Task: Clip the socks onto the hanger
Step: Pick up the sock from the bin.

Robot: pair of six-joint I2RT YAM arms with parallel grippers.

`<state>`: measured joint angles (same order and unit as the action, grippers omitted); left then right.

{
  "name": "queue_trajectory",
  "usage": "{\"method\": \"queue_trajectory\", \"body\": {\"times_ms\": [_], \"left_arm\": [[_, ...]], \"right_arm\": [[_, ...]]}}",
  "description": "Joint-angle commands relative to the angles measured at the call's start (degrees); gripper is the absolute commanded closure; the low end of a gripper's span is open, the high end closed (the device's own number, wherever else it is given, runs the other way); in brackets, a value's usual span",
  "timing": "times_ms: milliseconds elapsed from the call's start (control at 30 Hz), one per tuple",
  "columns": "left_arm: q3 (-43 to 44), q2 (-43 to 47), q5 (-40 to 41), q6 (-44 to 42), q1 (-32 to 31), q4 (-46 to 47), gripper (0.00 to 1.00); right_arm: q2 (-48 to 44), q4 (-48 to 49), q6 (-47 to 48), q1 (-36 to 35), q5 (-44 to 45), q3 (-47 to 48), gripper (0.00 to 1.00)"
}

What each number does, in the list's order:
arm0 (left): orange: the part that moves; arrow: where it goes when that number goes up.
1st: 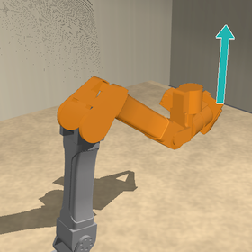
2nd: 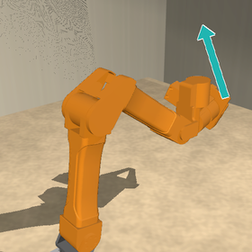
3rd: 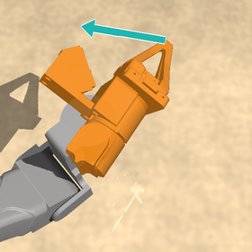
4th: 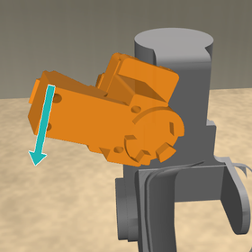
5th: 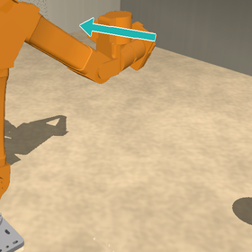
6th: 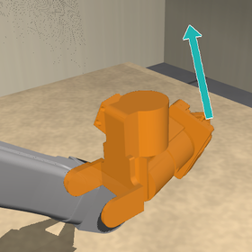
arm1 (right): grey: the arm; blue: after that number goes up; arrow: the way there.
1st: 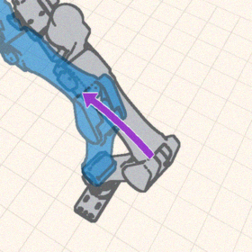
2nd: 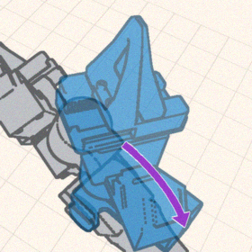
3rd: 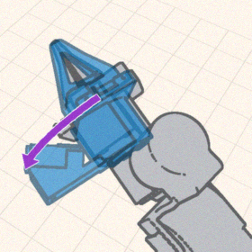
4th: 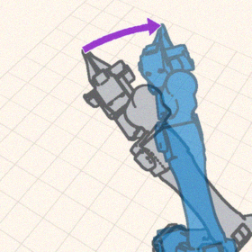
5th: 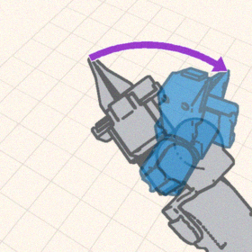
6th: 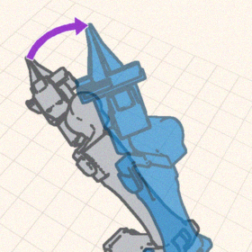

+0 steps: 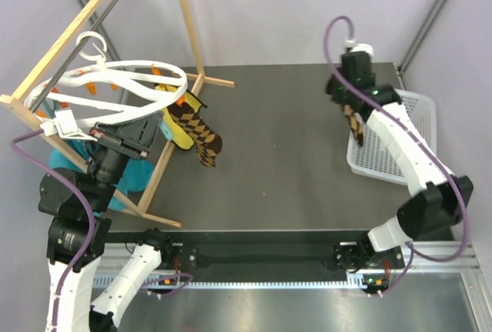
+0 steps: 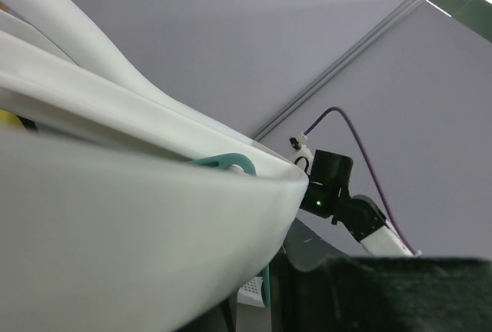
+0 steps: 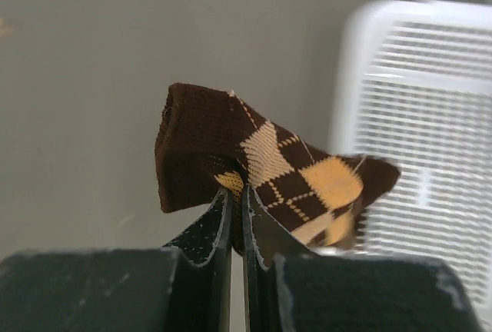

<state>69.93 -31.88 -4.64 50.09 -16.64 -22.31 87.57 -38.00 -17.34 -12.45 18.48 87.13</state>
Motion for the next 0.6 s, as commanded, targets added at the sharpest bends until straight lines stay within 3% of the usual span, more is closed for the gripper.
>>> {"method": "queue_trajectory", "body": {"times_ms": [0, 133, 333, 433, 567], "left_arm": [[-0.7, 0.1, -0.7, 1.5, -0.1, -2.1, 1.0], [-2.1, 1.7, 0.5, 2.0, -0.1, -1.5, 1.0], [-3.2, 3.4, 2.7, 1.3, -0.1, -1.8, 1.0], [-3.0, 3.3, 3.0, 0.4, -0.1, -1.8, 1.0], [-2.7, 2.4, 2.0, -0.8, -0.1, -1.9, 1.0]], "right_arm": [[-7.1, -3.7, -1.3, -14.2, 0.2, 1.2, 1.0], [-9.8, -4.3, -3.4, -34.3, -2.3, 3.8, 1.0], [-4.4, -7.9, -6.1, -55.7, -1.6, 14.4, 1.0], [-1.7, -11.4, -6.9, -60.9, 1.0, 20.4, 1.0], [1.9, -12.3, -8.0, -63.7, -2.5, 25.5, 1.0]]}}
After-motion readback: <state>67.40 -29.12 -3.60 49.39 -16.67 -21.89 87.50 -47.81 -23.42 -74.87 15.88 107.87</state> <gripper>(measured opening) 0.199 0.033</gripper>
